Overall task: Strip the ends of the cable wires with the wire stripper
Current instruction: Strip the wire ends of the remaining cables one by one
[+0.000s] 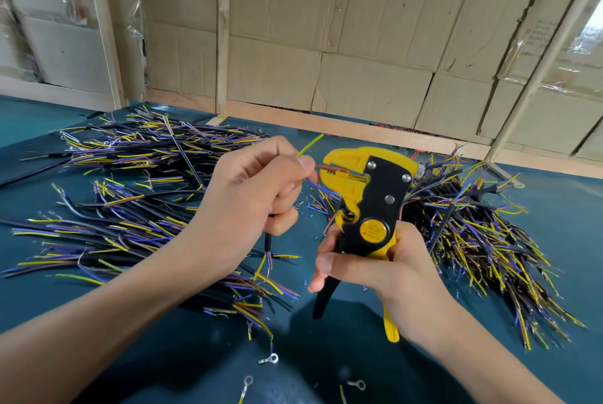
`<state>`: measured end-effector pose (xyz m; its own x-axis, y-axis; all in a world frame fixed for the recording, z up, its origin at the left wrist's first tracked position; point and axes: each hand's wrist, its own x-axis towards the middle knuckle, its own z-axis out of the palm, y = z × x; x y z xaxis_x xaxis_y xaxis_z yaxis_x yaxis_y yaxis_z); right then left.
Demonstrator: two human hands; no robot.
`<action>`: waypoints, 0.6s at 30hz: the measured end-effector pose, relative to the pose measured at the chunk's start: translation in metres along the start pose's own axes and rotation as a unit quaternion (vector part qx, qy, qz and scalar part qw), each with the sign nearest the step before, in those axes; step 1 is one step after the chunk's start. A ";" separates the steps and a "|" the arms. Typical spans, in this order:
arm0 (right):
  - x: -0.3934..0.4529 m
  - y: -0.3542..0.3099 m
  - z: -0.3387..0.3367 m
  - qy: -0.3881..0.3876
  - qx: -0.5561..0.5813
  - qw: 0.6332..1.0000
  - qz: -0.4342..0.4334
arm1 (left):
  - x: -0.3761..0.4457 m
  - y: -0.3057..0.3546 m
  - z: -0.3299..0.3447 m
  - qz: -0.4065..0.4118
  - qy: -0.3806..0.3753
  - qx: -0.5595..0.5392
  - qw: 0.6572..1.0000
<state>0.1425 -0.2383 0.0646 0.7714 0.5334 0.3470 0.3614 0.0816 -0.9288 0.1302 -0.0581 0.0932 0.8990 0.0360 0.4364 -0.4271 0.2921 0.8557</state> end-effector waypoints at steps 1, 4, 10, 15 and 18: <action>0.000 0.001 0.000 0.000 0.001 1.000 0.000 | 0.000 0.000 0.000 -0.003 0.002 -0.003 1.000; 0.000 0.002 -0.001 0.006 0.019 1.000 0.007 | 0.001 0.000 -0.002 -0.004 0.008 -0.011 1.000; 0.002 0.002 -0.002 0.007 0.013 1.000 0.010 | 0.002 0.001 -0.004 -0.005 0.007 -0.013 1.000; 0.002 0.003 -0.003 0.000 0.005 1.000 0.009 | 0.002 0.000 -0.004 -0.014 0.008 -0.014 1.000; 0.002 0.002 -0.004 -0.001 0.013 1.000 0.024 | 0.002 0.002 -0.005 -0.017 0.007 -0.009 1.000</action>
<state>0.1469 -0.2408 0.0641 0.7867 0.5391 0.3008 0.3100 0.0765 -0.9477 0.1320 -0.0533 0.0942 0.9143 0.0392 0.4032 -0.3947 0.3101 0.8649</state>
